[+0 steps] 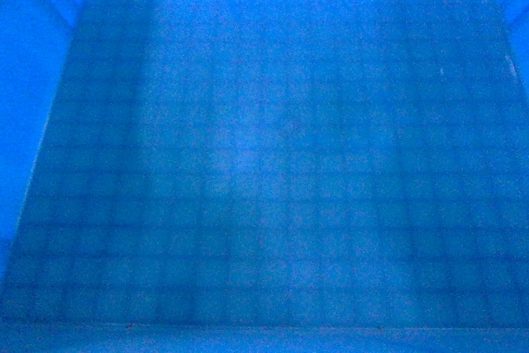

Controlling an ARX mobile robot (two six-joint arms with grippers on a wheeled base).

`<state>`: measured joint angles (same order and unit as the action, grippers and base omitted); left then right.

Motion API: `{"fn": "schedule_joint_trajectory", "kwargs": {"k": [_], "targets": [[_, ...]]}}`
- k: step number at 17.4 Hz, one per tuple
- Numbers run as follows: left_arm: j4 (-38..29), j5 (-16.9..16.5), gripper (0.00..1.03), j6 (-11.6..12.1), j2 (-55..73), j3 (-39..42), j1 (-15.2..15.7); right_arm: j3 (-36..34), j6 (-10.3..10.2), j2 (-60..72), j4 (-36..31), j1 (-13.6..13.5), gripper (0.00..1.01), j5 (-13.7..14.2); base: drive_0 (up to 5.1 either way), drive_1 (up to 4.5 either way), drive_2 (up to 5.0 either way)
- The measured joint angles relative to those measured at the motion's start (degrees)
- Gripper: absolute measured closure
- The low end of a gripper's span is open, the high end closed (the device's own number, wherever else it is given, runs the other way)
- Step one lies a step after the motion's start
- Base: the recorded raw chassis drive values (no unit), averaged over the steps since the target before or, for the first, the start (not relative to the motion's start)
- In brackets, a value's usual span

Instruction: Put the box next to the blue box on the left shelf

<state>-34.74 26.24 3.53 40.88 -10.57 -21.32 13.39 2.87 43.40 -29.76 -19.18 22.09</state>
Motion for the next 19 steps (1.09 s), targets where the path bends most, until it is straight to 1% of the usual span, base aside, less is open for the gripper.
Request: {"fn": "schedule_joint_trajectory", "kwargs": {"k": [19], "targets": [[0.0,0.1,0.83,0.0,0.1,0.0,0.0,0.0,0.1,0.0,0.0,0.0,0.80,0.0,0.0,4.28,-4.3]]}}
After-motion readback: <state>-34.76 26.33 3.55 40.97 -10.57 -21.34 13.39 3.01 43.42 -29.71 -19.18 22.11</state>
